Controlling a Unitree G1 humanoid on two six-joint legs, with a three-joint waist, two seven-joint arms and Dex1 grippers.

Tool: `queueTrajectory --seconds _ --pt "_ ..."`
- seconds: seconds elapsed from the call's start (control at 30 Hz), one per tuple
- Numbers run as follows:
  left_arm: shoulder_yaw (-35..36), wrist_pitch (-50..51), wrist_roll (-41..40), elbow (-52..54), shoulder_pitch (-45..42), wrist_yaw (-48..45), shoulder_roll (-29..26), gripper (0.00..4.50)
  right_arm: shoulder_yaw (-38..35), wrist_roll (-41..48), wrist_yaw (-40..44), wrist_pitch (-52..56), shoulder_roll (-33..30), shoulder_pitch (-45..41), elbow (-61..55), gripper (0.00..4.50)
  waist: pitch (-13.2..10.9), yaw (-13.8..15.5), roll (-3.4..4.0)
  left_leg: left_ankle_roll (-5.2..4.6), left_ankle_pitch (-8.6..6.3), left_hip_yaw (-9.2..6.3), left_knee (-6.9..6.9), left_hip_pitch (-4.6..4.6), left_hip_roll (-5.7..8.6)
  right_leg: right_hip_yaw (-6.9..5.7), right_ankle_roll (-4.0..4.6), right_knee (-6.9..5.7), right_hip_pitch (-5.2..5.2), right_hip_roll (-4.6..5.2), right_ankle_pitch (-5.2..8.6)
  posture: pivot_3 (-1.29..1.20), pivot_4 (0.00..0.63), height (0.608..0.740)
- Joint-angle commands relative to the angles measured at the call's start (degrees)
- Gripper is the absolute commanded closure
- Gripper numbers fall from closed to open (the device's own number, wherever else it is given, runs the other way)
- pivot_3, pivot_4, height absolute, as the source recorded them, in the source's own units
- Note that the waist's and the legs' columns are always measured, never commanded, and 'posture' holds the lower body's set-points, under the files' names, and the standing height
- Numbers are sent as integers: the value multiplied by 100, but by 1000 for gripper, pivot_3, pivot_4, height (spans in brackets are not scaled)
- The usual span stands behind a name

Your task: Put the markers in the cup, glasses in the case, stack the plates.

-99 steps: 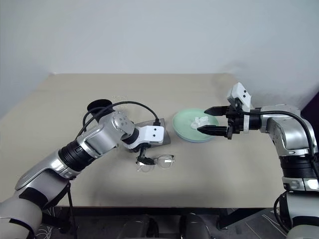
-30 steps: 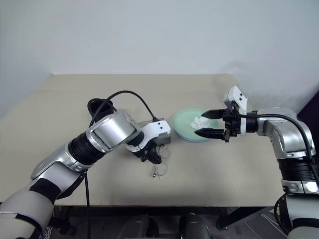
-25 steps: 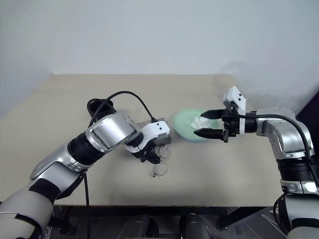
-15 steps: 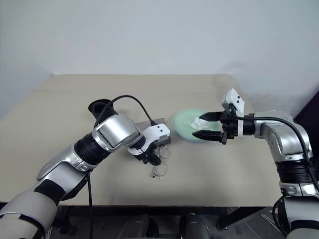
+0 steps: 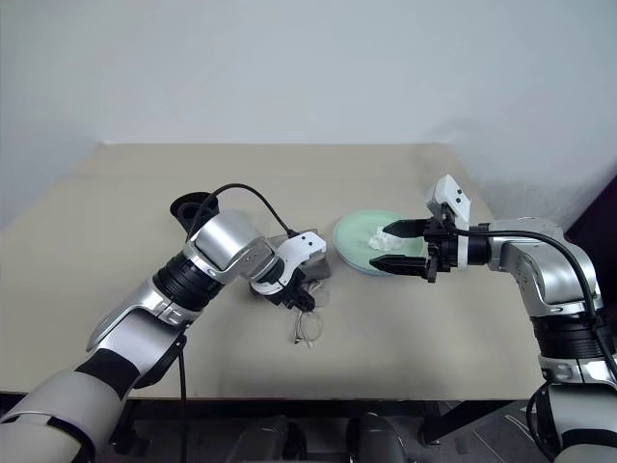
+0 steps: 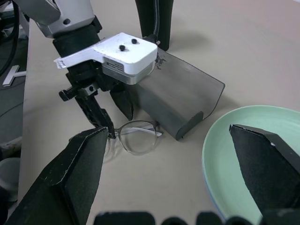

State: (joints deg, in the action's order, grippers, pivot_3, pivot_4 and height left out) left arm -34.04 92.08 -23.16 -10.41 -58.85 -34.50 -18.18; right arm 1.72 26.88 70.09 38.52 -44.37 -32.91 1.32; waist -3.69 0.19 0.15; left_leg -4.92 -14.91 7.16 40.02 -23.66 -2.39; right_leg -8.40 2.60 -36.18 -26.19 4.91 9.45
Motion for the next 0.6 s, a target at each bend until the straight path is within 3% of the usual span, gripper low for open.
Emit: queueTrajectory --seconds 0.03,0.13,0.27,0.6 --pt "230 42 -206 -72 -91 211 23 2293 -123 68 -26 -56 -25 -95 -109 0 0 0 0 0 0 0 0 0 0 0 0 0 0 0 0 0 0 732" --pt "266 42 -371 -166 -97 363 33 2989 -119 64 -29 -64 -16 -109 -92 0 0 0 0 0 0 0 0 0 0 0 0 0 0 0 0 0 0 732" --pt "270 42 -596 -216 -109 549 20 4377 -124 65 -31 -68 -15 -110 -87 0 0 0 0 0 0 0 0 0 0 -1 0 0 1 1 0 0 0 732" --pt "-10 42 -864 162 -281 417 -315 4470 -108 53 -43 -81 -6 -135 -73 0 0 -6 0 2 0 1 0 1 0 -1 -1 -2 0 0 -1 0 0 732"
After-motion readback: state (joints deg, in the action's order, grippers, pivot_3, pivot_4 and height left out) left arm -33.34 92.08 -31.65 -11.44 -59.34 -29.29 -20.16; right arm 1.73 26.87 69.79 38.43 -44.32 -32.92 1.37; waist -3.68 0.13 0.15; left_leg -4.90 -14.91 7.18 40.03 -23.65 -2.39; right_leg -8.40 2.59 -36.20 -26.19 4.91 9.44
